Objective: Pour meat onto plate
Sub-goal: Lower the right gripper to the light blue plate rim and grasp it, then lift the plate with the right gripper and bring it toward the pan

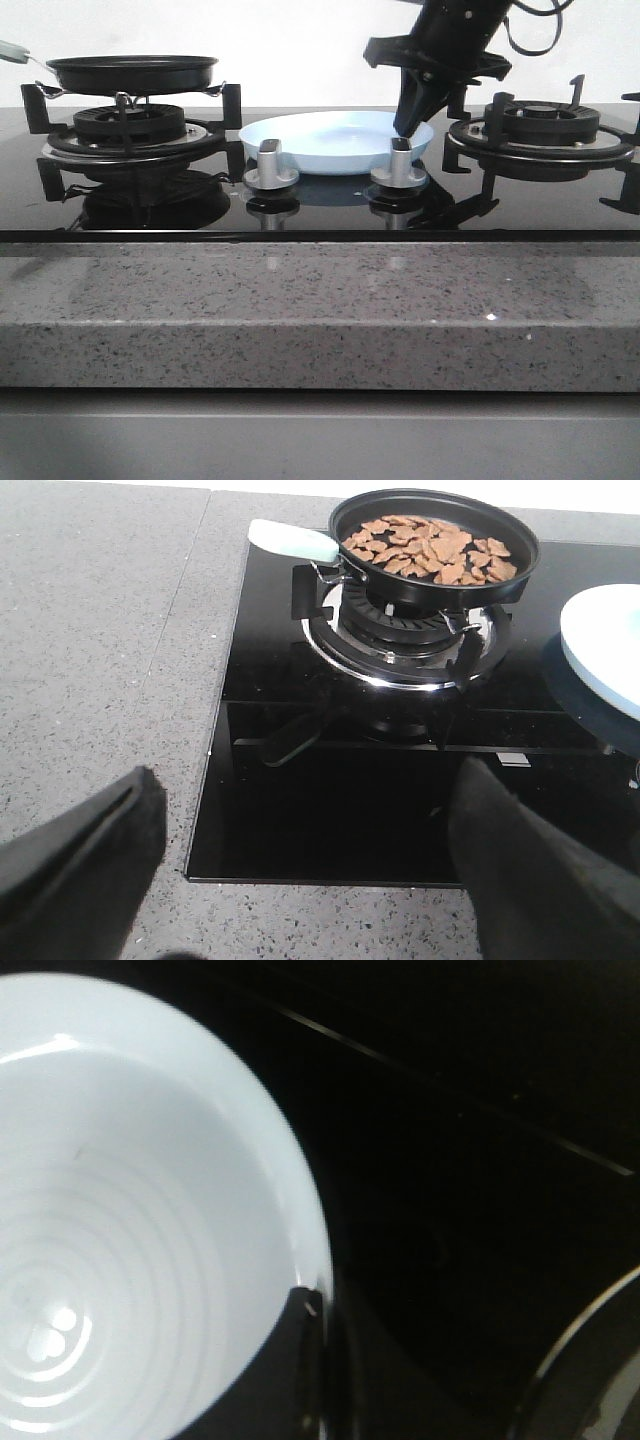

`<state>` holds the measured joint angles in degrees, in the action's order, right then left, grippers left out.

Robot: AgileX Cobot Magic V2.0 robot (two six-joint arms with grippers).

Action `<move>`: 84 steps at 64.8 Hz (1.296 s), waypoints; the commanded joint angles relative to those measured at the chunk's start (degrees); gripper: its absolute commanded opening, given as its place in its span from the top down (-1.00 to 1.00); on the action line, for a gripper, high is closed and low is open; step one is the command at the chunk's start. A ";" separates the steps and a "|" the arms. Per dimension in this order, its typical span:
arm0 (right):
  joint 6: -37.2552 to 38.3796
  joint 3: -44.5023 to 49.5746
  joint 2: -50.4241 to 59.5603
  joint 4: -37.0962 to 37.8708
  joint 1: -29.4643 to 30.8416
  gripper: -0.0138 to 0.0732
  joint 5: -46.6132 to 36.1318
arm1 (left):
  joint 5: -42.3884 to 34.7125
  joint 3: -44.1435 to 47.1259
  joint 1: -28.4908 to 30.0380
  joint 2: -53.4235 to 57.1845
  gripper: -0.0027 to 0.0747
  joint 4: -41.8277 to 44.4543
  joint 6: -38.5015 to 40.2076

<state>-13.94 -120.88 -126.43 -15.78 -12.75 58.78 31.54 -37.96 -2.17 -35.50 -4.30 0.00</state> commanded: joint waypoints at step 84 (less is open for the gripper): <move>-4.75 42.59 34.22 -9.32 -5.05 0.82 -18.26 | -4.39 -1.60 0.04 -0.26 -0.52 -0.47 0.33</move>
<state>-18.12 -77.60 -95.26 -24.12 -18.01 43.98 31.45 -37.96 -2.17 -35.50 -4.30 0.00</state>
